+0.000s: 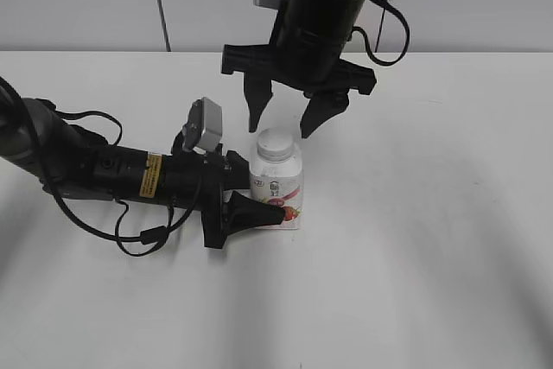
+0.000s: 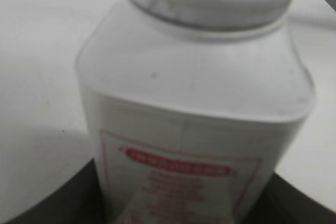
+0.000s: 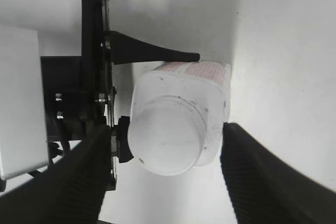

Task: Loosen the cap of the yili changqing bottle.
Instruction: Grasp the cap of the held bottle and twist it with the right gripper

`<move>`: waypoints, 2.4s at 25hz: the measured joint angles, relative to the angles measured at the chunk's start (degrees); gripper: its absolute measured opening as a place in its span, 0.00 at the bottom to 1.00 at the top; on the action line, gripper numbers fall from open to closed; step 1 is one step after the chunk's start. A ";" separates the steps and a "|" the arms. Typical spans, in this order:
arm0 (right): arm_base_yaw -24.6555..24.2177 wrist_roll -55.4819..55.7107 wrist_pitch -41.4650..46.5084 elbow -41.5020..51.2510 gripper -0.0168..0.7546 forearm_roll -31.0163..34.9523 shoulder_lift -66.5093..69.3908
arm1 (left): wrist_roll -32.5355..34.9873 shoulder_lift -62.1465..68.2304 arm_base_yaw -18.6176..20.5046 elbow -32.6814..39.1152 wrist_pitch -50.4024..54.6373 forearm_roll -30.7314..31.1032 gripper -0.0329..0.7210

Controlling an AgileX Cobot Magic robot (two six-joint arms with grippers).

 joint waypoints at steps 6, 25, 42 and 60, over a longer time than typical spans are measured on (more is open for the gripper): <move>0.00 0.14 0.06 -0.02 0.69 2.17 2.21 | 0.00 0.00 0.00 0.00 0.00 0.02 0.59; 0.00 -1.21 3.00 -0.90 0.55 1.74 3.10 | 0.22 0.00 0.00 0.00 0.11 0.13 0.59; 0.00 -20.62 4.74 -3.06 0.54 1.05 3.83 | 0.05 0.00 0.00 0.00 -0.11 0.13 0.58; 0.00 -62.88 4.87 -3.27 0.53 1.15 3.83 | 0.05 0.00 0.00 -0.04 -0.12 1.29 0.56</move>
